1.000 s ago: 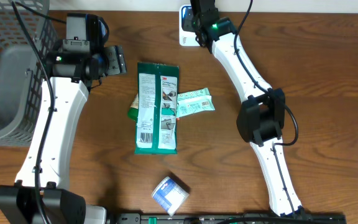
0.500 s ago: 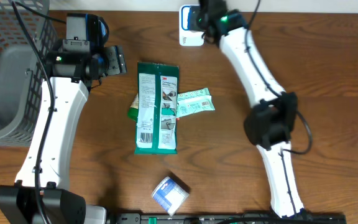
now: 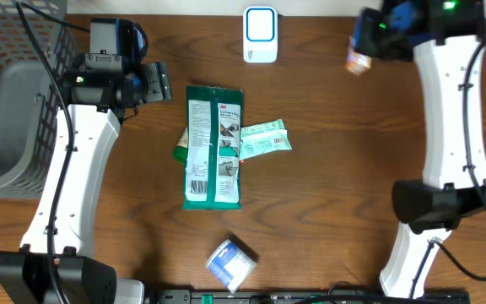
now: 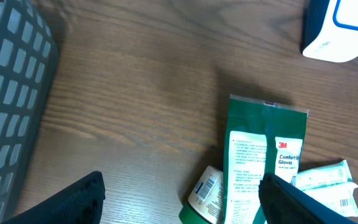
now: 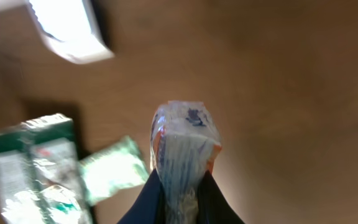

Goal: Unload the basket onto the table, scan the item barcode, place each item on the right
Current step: 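Move the tissue pack to the right table edge and lower it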

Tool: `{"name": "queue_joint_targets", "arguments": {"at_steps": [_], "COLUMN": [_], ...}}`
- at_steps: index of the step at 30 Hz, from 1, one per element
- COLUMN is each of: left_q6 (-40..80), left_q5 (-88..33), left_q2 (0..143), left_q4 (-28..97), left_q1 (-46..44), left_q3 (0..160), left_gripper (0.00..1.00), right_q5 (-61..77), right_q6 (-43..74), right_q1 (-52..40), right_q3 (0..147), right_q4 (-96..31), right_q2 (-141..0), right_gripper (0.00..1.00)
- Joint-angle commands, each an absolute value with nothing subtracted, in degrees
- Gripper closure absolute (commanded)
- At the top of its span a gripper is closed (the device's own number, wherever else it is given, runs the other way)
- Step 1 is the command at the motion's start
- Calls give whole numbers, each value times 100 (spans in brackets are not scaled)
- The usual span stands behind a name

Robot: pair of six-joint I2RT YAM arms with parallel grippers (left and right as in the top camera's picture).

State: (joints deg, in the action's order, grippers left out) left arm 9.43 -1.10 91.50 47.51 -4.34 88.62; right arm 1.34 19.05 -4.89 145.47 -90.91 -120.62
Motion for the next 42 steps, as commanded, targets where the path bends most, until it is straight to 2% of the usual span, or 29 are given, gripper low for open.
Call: {"name": "queue_joint_targets", "arguments": {"at_steps": [1,10,19,24,30,32,34,42], "left_q6": [1013,1011,1011,1011,1011,1013,1011,1011], "left_q5": [-40,-40,-38,-40,-40,-40,-40,-38], "left_q2": [9164,9164,9164,9164,9164,9164,9164,9164], "left_q4": [4753,4751,4753,4753,4753,4753,4753,4753], "left_q1": [-447,-447,-447,-447,-447,-447,-447,-447], "left_q3": [8949,8949,8949,8949,8949,8949,8949,8949], "left_gripper": [20,20,20,20,20,20,20,20], "right_q5": [-95,-1002,-1111,-1107,-1050,-1044,-1044,-810], "right_q6": [1664,1837,1686,1293,1256,1256,1253,1149], "right_q1": [-23,1026,1800,2032,2062,2062,2064,2062], "right_q3": [14320,12289,9959,9548,9550,9550,9557,10320], "right_q4": [-9362,-8938,-6882,-6204,-6082,-6064,-6069,-6753], "right_q2": [-12202,-12202,-12202,-12202,-12199,-12199,-12199,-12055], "right_gripper": [99,99,99,99,99,90,61,36]}}
